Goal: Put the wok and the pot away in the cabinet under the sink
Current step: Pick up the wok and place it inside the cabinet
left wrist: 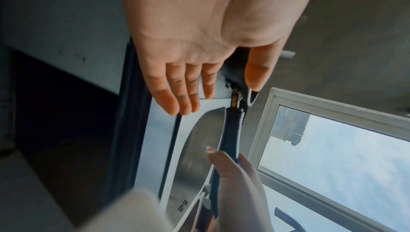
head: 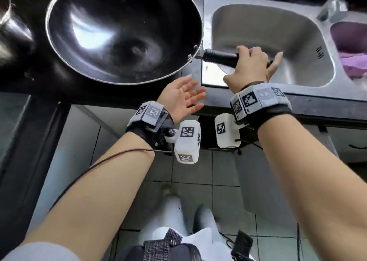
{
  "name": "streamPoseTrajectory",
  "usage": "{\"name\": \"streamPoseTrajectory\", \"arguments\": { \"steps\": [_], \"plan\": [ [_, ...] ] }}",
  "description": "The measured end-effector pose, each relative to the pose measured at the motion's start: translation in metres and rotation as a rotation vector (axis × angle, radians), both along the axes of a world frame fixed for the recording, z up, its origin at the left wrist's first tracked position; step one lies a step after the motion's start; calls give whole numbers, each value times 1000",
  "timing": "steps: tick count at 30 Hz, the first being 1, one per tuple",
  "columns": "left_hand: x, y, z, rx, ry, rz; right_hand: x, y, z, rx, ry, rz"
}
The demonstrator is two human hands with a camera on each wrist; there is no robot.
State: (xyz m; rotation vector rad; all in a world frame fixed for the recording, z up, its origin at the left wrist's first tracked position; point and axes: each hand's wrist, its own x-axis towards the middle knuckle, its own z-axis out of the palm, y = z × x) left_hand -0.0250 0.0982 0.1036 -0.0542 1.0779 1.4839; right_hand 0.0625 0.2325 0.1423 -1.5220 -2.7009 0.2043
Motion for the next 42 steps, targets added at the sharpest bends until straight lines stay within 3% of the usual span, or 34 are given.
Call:
{"name": "streamPoseTrajectory", "arguments": {
  "steps": [2,4,8,10,16,29,38,42],
  "plan": [
    [0,16,-1,18,-76,-19,3,-2,-1,10,-83,73],
    [2,28,0,43,-135,-9,6,-6,2,-115,-121,115],
    [9,43,5,119,-321,210,10,-22,-9,-489,-88,196],
    [16,44,6,113,-344,280,15,-31,-19,-579,-13,183],
    [63,29,-3,28,-328,386,67,-52,-40,-551,125,182],
    [285,-43,-20,-6,-348,557,279,-105,-60,-736,142,295],
    [366,-60,-58,-139,-488,520,360,-109,-76,-852,-109,287],
    [384,-56,-87,-259,-554,408,377,-107,-95,-926,-211,201]
  ]
}}
